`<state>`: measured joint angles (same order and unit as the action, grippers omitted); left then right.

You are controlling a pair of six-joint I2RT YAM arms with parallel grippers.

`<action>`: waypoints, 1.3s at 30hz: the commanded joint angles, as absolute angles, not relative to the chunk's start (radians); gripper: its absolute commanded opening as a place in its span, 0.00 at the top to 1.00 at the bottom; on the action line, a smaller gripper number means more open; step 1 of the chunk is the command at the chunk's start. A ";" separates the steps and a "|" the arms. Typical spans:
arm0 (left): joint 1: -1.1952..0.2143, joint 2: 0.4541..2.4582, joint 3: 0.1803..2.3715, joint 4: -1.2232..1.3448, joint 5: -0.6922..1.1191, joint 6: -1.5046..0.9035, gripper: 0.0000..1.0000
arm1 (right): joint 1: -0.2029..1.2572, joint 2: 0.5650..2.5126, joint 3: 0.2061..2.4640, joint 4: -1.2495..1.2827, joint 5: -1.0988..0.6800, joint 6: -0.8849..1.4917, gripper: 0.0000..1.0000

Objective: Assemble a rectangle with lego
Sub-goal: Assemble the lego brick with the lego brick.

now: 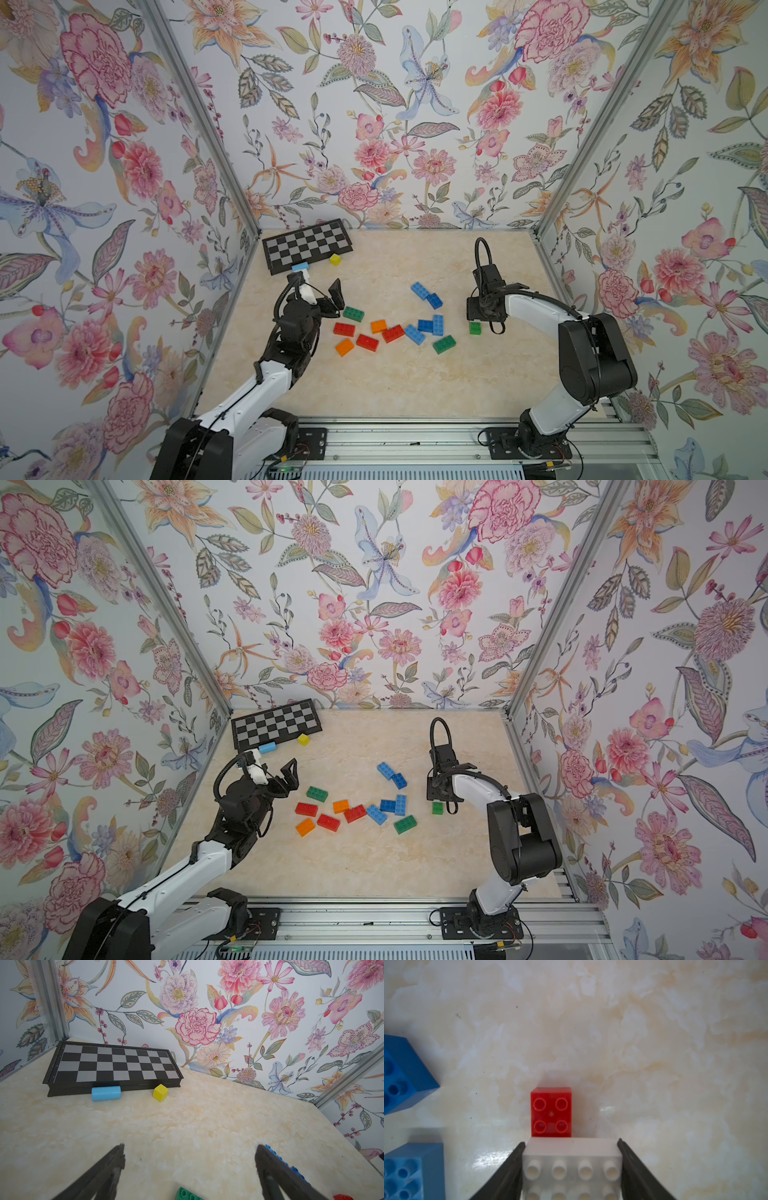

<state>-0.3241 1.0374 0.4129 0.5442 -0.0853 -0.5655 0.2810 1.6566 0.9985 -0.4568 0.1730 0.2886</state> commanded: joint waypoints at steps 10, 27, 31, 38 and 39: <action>-0.329 1.028 0.414 0.554 -0.099 -0.583 0.01 | 0.279 1.643 0.975 -0.495 0.197 0.270 0.73; -0.329 1.039 0.416 0.559 -0.099 -0.584 0.01 | 0.279 1.677 0.967 -0.495 0.173 0.268 0.83; -0.330 1.042 0.414 0.560 -0.100 -0.586 0.01 | 0.278 1.678 0.963 -0.495 0.171 0.260 0.86; -0.330 1.046 0.413 0.564 -0.100 -0.589 0.01 | 0.289 1.675 0.954 -0.495 0.157 0.262 0.88; -0.329 1.046 0.413 0.565 -0.099 -0.589 0.01 | 0.290 1.675 0.952 -0.495 0.162 0.262 0.89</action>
